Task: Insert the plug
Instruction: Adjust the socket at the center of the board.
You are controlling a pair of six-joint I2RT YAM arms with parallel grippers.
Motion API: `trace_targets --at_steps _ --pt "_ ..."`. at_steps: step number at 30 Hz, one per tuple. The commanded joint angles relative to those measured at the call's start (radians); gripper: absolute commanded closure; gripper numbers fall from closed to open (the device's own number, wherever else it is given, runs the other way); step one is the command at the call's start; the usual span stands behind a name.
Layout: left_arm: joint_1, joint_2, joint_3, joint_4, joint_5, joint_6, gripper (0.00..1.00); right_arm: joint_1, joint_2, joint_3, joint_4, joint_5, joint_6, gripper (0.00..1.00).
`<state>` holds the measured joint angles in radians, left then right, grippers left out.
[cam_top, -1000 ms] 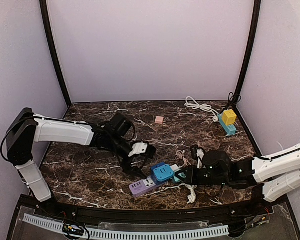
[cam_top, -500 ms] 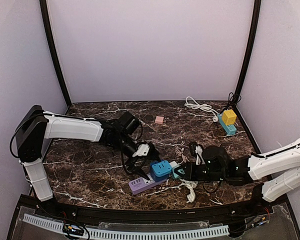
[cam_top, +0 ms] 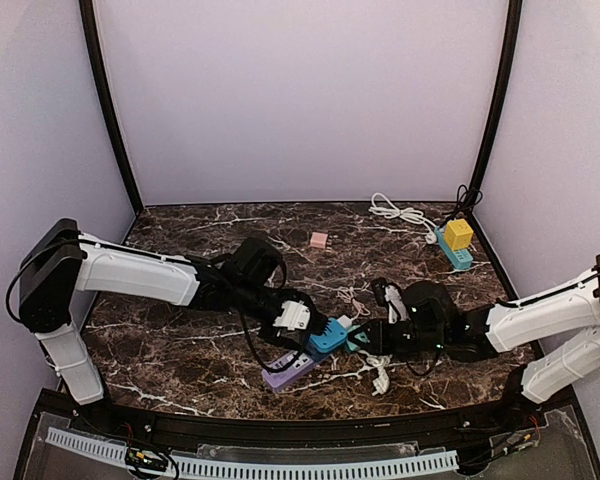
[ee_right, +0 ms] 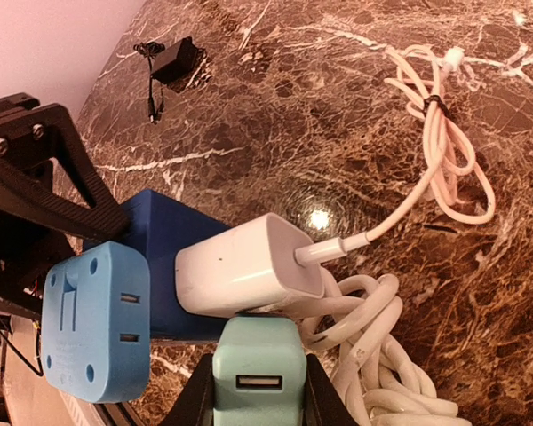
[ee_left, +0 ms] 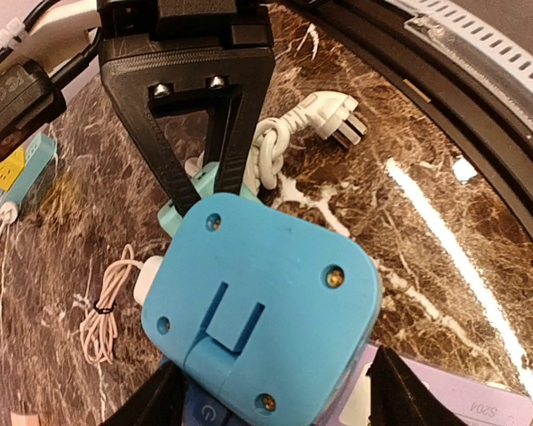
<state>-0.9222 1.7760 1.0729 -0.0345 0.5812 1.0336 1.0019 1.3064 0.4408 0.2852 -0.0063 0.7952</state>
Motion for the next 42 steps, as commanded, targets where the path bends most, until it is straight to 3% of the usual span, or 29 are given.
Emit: trace_targets --at_steps 1,8,12,15,20,24,26,31,33,36,38,40,42 --pt "-0.051 -0.045 -0.069 -0.014 -0.248 -0.168 0.37 -0.062 0.039 0.026 0.180 -0.041 -0.119 1.00" --pt "-0.098 -0.114 -0.149 -0.014 -0.445 -0.421 0.37 -0.140 0.027 0.041 0.189 -0.188 -0.281 1.00" --pt "-0.136 -0.133 -0.148 -0.013 -0.554 -0.635 0.36 -0.177 -0.010 0.071 0.075 -0.261 -0.387 1.00" --pt "-0.138 -0.154 -0.148 -0.013 -0.611 -0.715 0.36 -0.180 -0.089 0.074 0.004 -0.295 -0.455 1.00" --pt "-0.154 -0.170 -0.174 0.028 -0.588 -0.657 0.29 -0.180 -0.243 0.043 -0.080 -0.287 -0.488 1.00" --pt "-0.155 -0.261 -0.187 0.045 -0.427 -0.511 0.09 -0.180 -0.348 -0.019 -0.089 -0.265 -0.425 1.00" --pt "-0.153 -0.330 -0.217 0.085 -0.331 -0.423 0.03 -0.177 -0.383 -0.046 -0.090 -0.238 -0.384 1.00" --pt "-0.120 -0.386 -0.200 0.003 -0.270 -0.443 0.02 -0.133 -0.411 -0.078 -0.107 -0.124 -0.226 1.00" --pt "-0.060 -0.377 -0.198 -0.042 -0.301 -0.512 0.10 -0.085 -0.399 -0.084 -0.115 -0.062 -0.162 1.00" --pt "0.054 -0.347 -0.242 -0.033 -0.407 -0.568 0.43 -0.020 -0.351 -0.106 -0.085 0.002 -0.068 1.00" --pt "0.070 -0.311 -0.317 0.016 -0.517 -0.568 0.58 -0.009 -0.301 -0.136 -0.001 0.003 -0.034 1.00" --pt "0.072 -0.275 -0.353 0.060 -0.529 -0.568 0.64 -0.008 -0.244 -0.154 0.076 0.003 -0.012 1.00" --pt "0.072 -0.261 -0.379 0.073 -0.454 -0.592 0.66 -0.008 -0.179 -0.142 0.128 0.003 -0.011 1.00"
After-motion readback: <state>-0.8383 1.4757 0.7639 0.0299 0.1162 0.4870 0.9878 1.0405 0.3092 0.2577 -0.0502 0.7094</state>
